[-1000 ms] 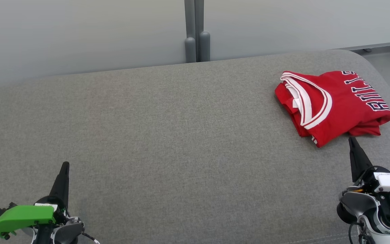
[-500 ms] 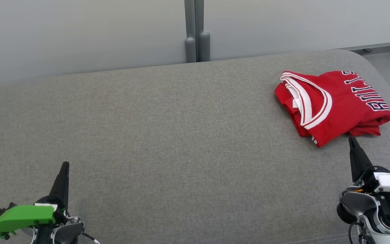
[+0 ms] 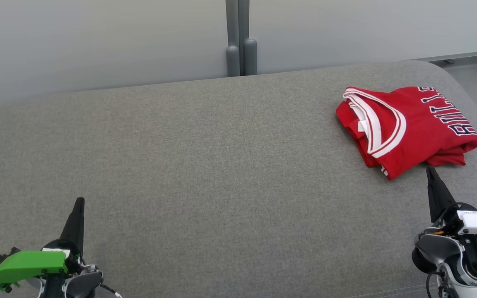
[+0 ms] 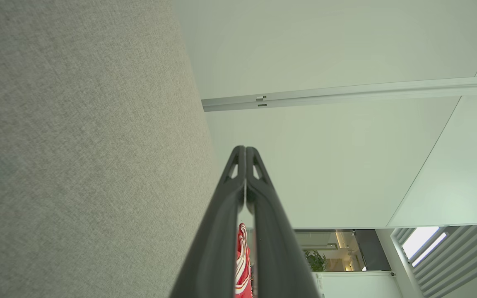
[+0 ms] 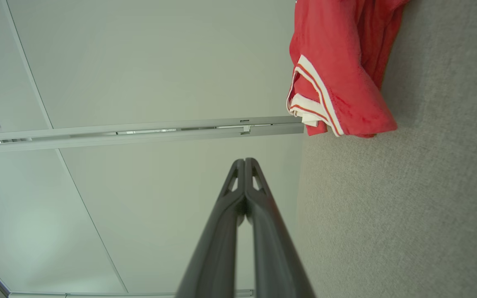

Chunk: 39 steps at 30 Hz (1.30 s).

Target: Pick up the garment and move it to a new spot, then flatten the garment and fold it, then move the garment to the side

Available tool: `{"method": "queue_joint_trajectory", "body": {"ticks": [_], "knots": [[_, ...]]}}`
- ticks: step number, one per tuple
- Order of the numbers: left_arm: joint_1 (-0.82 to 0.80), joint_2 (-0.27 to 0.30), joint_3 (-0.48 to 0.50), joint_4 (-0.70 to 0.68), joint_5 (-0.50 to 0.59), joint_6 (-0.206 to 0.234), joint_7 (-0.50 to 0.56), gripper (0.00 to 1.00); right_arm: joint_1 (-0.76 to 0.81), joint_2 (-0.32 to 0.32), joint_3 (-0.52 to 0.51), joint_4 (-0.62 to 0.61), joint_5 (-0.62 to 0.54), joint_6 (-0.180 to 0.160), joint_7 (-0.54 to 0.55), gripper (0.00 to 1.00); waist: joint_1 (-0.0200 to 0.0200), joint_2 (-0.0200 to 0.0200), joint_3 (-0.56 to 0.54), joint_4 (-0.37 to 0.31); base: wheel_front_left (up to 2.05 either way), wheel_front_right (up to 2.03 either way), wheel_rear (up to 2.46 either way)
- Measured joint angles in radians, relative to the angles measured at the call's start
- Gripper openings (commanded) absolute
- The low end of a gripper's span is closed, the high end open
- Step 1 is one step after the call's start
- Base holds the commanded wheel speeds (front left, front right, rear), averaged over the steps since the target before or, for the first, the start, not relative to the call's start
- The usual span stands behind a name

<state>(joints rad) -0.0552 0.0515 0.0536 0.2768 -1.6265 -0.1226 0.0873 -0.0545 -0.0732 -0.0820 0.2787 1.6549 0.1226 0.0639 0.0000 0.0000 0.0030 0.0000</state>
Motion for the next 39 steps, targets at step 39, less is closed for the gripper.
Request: {"method": "queue_joint_trajectory", "body": {"ticks": [39], "knots": [[0.000,0.000,0.002,-0.001,0.000,0.000,0.000,0.00,0.000,0.002,-0.003,-0.001,-0.001,0.000,0.003,0.00,0.0000,0.0000,0.000,0.000,0.00,0.00,0.00]]}}
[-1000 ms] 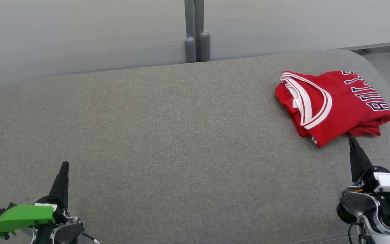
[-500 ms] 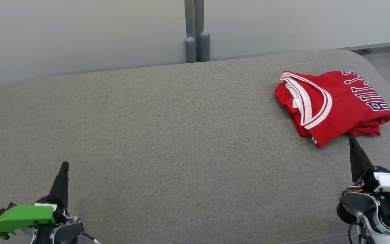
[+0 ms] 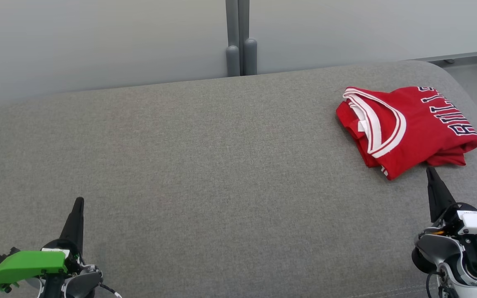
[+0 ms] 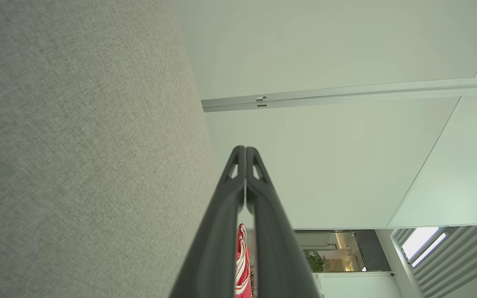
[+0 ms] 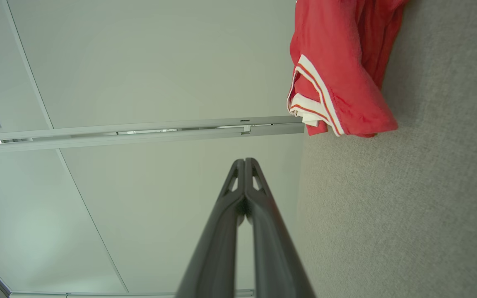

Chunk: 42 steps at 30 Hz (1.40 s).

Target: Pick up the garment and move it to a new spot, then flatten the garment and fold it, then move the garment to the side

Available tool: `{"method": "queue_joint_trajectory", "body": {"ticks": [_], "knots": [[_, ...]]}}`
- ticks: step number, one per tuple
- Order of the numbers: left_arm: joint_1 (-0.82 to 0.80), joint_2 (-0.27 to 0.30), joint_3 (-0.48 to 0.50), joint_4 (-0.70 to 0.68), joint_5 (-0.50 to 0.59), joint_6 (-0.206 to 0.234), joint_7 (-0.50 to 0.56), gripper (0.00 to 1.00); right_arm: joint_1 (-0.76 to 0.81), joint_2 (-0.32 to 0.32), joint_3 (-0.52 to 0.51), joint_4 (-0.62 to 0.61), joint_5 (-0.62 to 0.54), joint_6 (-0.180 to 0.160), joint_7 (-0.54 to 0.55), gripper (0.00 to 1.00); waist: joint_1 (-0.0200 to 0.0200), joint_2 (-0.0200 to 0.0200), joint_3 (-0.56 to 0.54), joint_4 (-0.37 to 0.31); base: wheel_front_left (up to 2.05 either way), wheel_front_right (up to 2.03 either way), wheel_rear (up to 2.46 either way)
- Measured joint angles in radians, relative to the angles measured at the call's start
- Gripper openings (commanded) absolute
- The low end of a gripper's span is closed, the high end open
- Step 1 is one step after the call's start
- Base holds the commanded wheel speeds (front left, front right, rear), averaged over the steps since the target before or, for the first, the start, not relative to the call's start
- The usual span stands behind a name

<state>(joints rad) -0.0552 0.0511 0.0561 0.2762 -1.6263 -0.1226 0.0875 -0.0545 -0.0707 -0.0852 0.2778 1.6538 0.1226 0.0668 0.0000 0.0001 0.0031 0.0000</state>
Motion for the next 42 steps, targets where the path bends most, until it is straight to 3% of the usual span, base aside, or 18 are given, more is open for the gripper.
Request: {"method": "queue_joint_trajectory", "body": {"ticks": [42], "knots": [[0.000,0.000,0.002,0.000,0.000,0.000,0.001,0.00,0.000,0.002,-0.003,-0.001,0.000,0.000,0.005,0.00,0.0000,0.0000,0.000,0.000,0.00,0.00,0.00]]}}
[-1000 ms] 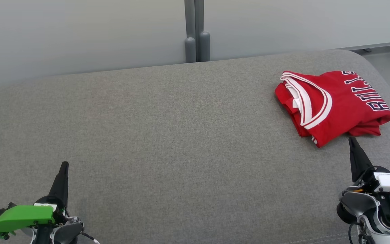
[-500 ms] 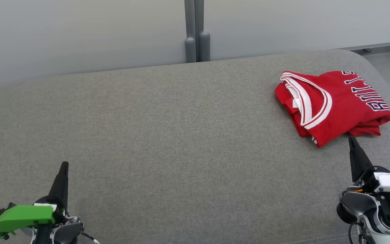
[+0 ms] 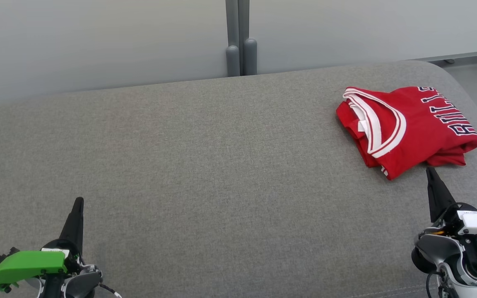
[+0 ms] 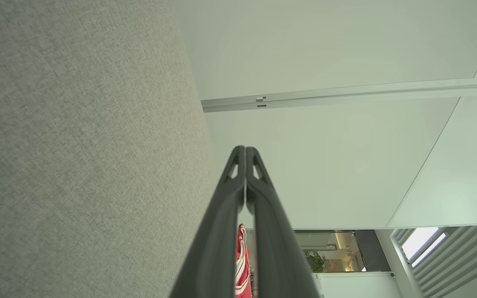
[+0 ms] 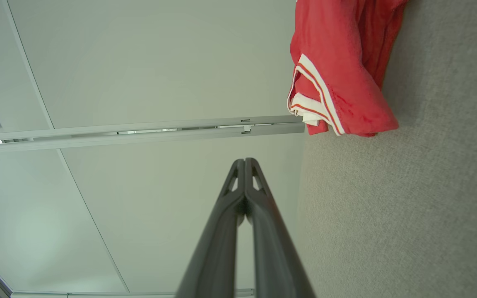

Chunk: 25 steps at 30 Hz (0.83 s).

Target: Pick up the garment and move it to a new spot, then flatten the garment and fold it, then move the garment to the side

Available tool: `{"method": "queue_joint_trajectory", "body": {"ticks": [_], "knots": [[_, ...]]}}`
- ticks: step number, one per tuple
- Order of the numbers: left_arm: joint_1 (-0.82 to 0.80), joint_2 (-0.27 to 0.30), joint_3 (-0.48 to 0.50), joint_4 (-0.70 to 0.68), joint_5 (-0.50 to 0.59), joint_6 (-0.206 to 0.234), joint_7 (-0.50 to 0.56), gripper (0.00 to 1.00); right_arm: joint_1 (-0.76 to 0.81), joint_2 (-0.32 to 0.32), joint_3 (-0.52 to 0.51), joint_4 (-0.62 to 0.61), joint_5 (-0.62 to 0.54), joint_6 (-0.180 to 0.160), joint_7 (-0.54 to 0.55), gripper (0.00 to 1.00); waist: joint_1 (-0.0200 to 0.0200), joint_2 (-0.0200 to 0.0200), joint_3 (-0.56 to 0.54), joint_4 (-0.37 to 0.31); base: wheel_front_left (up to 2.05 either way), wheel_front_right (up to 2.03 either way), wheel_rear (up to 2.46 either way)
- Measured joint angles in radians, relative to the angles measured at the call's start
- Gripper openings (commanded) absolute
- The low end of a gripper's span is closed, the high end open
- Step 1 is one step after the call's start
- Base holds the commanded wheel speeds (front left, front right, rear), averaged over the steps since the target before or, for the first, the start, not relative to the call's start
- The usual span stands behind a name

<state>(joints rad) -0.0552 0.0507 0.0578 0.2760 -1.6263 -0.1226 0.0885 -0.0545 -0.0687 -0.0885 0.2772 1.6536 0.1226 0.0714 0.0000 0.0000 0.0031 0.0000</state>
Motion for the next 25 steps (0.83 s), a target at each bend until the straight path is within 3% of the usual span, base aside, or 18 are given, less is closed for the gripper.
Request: {"method": "queue_joint_trajectory", "body": {"ticks": [25], "knots": [[0.000,0.000,0.001,0.000,0.000,0.000,0.000,0.00,0.000,0.002,-0.002,0.000,-0.002,0.000,0.000,0.00,0.0000,0.0000,0.000,0.000,0.00,0.00,0.00]]}}
